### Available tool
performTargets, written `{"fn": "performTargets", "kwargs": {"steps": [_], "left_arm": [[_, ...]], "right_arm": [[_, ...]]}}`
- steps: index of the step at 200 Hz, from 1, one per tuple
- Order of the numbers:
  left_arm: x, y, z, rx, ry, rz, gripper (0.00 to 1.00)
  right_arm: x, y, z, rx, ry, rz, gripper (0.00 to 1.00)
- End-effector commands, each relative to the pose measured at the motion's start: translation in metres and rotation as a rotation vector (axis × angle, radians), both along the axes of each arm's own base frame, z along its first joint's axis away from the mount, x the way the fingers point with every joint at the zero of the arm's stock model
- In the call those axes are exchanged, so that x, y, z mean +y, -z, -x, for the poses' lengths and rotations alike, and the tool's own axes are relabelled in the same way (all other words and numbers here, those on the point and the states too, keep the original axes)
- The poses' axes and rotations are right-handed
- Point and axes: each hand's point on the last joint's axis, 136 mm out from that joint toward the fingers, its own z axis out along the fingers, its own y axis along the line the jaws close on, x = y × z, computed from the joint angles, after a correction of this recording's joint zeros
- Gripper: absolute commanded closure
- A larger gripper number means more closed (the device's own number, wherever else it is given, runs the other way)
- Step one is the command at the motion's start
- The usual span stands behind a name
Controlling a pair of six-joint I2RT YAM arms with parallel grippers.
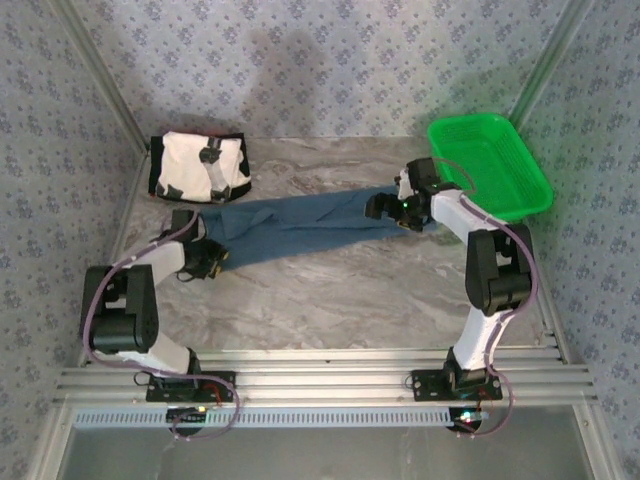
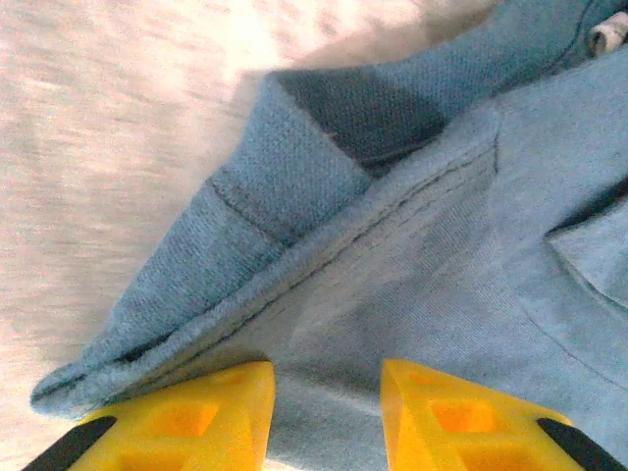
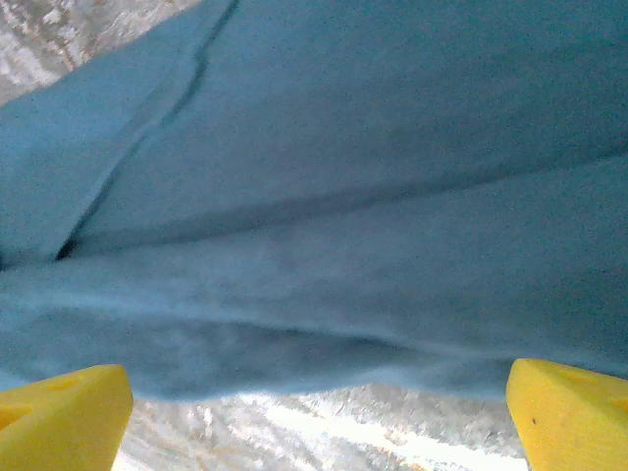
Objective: Fold and stack the t-shirts
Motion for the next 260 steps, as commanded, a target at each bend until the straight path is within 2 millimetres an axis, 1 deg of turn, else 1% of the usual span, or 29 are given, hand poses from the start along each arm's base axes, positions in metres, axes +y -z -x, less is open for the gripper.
{"fn": "performTargets", "kwargs": {"steps": [1,14,32,45,77,122,126,131,132,135,154,181,190,215,233,260], "left_arm": [[0.017,0.012,0.044,0.122,0.039,-0.07,0.65],[0.019,0.011,0.055,0.126,0.046,-0.073,0.65],[0.021,0.011,0.065,0.123,0.041,-0.059,0.65],[0.02,0.012,0.066,0.119,0.043,-0.046,0.65],[0.019,0.014,0.07,0.127,0.053,-0.034,0.65],[0.024,0.007,0.073,0.116,0.054,-0.042,0.63],[0.024,0.006,0.072,0.113,0.053,-0.041,0.63],[0.024,0.005,0.072,0.11,0.057,-0.04,0.63],[0.024,0.005,0.072,0.109,0.058,-0.04,0.63],[0.024,0.004,0.072,0.109,0.058,-0.041,0.63],[0.024,0.0,0.07,0.095,0.075,-0.045,0.61],[0.021,-0.001,0.073,0.098,0.103,-0.035,0.6],[0.02,-0.001,0.074,0.101,0.109,-0.035,0.6],[0.018,-0.001,0.078,0.103,0.12,-0.028,0.6],[0.016,-0.002,0.08,0.099,0.129,-0.02,0.6],[0.015,-0.004,0.086,0.109,0.152,-0.024,0.6]], "right_arm": [[-0.011,0.008,-0.008,0.021,0.061,0.048,0.0],[-0.015,0.016,-0.005,0.031,0.084,0.06,0.0],[-0.02,0.024,-0.005,0.031,0.111,0.069,0.0],[-0.02,0.03,-0.005,0.038,0.121,0.073,0.0],[-0.031,0.044,-0.005,0.052,0.162,0.123,0.0],[-0.044,0.063,0.016,0.109,0.192,0.203,0.0],[-0.045,0.064,0.018,0.114,0.194,0.208,0.0],[-0.045,0.061,0.018,0.106,0.197,0.21,0.0],[-0.046,0.066,0.024,0.12,0.196,0.215,0.0],[-0.048,0.07,0.03,0.134,0.196,0.223,0.0],[-0.052,0.076,0.05,0.148,0.204,0.236,0.0],[-0.056,0.082,0.079,0.194,0.218,0.238,0.0],[-0.057,0.08,0.089,0.197,0.223,0.238,0.0],[-0.064,0.077,0.124,0.24,0.248,0.254,0.0],[-0.066,0.071,0.149,0.251,0.263,0.245,0.0],[-0.067,0.065,0.177,0.277,0.281,0.23,0.0]]}}
